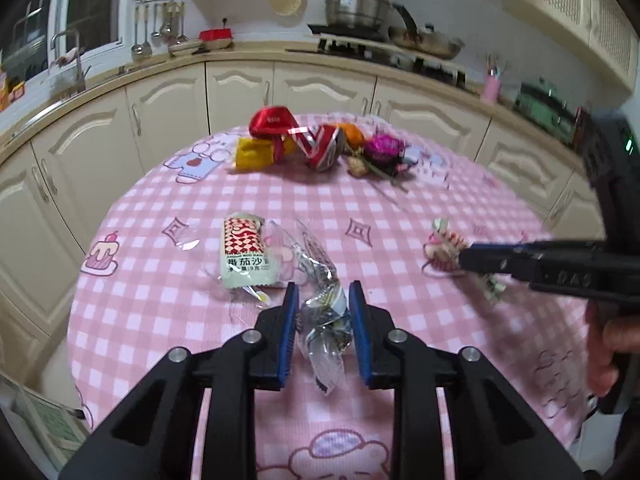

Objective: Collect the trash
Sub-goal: 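Carry wrapper and packet over blue bin and open both tools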

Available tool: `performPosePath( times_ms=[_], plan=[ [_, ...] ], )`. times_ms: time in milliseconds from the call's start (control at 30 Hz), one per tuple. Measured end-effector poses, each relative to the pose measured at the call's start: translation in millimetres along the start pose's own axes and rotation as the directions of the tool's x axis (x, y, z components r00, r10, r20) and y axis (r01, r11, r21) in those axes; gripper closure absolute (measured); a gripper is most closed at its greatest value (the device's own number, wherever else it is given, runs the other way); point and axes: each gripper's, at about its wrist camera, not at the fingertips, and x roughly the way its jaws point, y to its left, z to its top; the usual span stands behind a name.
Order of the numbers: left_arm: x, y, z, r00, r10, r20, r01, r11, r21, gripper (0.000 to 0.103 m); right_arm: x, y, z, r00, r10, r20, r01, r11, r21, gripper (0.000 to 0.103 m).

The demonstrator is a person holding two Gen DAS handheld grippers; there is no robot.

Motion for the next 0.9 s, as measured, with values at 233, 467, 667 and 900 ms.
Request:
performPosePath(
  times_ms=[233,467,667,900],
  plan=[
    [-37.4,-8.2,9.4,0.994,-0.05,0.093,0.047,0.999,0.026,0.079,-21.5,-5.3,4.6,0.998,0.002,0.056,-0.003,1.0,0.013,0.086],
    [-44.9,-17.0,12.5,0.986,-0.118,0.114,0.116,0.993,0.028,0.078,-34.4,-11.0,7.1,0.997,0.007,0.075,-0.008,1.0,0.015,0.086],
    [-59.0,-47.6,27.3,0.973,-0.164,0.161,0.147,0.983,0.111,0.078,-53.8,-19.4,8.4,0.993,0.002,0.118,-0.006,0.999,0.037,0.086],
    [-53.8,-106.7,56.8,0.95,-0.258,0.178,0.227,0.957,0.18,0.078,-109.4,-52.7,8.1,0.974,-0.042,0.221,0.022,0.995,0.094,0.086]
  ],
)
